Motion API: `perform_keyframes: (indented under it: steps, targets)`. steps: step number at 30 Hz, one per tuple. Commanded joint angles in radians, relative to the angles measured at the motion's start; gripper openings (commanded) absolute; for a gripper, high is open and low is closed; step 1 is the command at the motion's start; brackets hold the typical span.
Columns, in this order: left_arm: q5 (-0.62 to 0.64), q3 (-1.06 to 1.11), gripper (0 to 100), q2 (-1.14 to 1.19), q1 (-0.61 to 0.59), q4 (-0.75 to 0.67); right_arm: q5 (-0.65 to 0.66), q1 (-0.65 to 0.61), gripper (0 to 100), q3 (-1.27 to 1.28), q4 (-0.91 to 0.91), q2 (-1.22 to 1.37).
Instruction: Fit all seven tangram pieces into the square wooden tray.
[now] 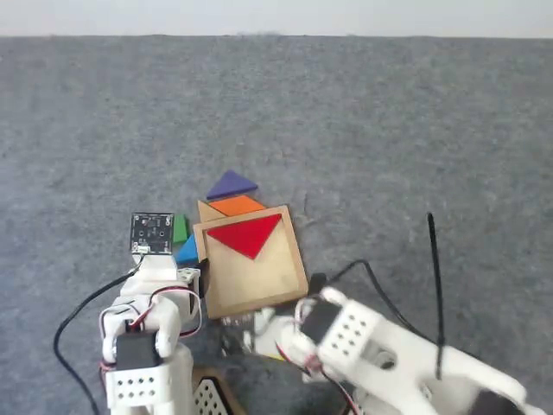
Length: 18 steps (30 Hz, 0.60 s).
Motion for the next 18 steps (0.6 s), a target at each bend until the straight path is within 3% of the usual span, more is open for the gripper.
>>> perform_keyframes:
  steps: [1,6,11,15,18]
  targets:
    - [-0.005,-0.010,23,-0.018,0.000,0.005,0.069,-0.056,53.9,0.138,-0.070,-0.223]
    - [-0.005,-0.010,23,-0.018,-0.002,0.005,0.071,-0.025,53.8,0.144,-0.025,-0.395]
    - [-0.005,-0.010,23,-0.018,-0.002,0.005,0.054,0.131,53.7,0.120,0.016,-0.403]
    - [-0.005,-0.010,23,-0.018,-0.002,0.005,0.181,0.111,53.7,0.112,0.039,-0.337]
    - [-0.005,-0.010,23,-0.018,-0.002,0.005,0.203,-0.002,53.7,0.091,0.048,-0.272]
